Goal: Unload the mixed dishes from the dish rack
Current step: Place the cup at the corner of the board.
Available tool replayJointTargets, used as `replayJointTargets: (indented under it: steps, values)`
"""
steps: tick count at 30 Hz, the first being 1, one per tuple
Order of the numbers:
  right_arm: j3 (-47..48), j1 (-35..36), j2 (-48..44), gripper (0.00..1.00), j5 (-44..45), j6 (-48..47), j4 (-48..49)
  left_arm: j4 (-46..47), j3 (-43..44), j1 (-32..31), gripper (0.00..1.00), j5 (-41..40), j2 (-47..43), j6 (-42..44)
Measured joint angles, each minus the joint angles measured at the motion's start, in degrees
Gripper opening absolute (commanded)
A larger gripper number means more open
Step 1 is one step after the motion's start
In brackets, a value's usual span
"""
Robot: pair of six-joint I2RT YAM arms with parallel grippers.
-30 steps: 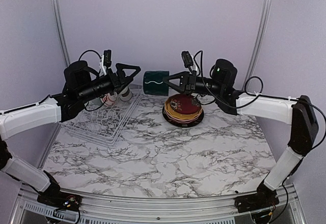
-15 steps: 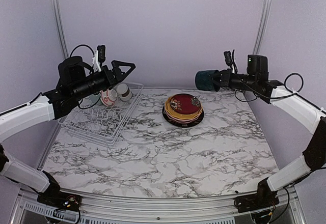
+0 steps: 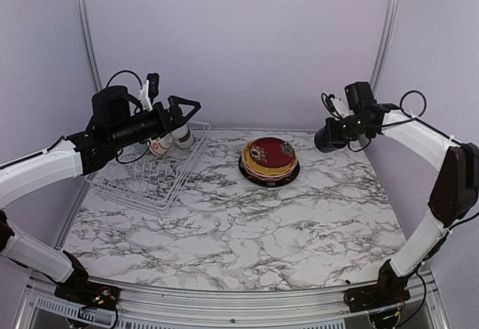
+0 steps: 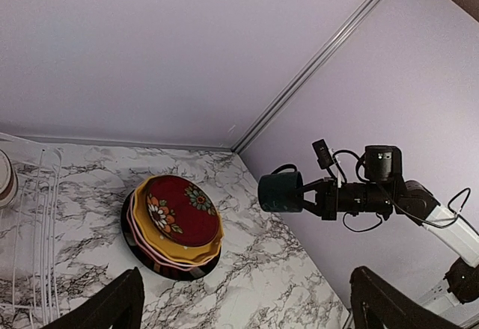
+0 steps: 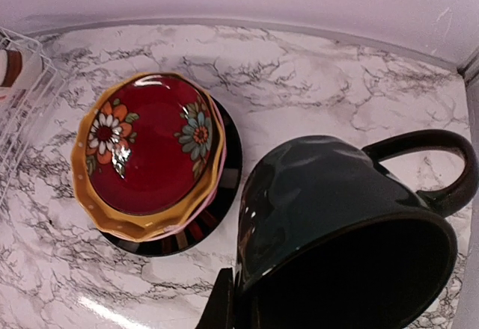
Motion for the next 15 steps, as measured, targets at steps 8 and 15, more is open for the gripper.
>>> replayJointTargets:
  steps: [8,15]
  values:
    - [2.4,0.0,9.5,0.0,4.5,-1.6,-3.5,-3.8,0.0,0.0,0.99,-1.4,0.0,1.6]
    - [6.8,0.0,15.2,0.0,4.8,-2.3,-4.2,-7.0,0.0,0.0,0.99,-2.4,0.0,3.4]
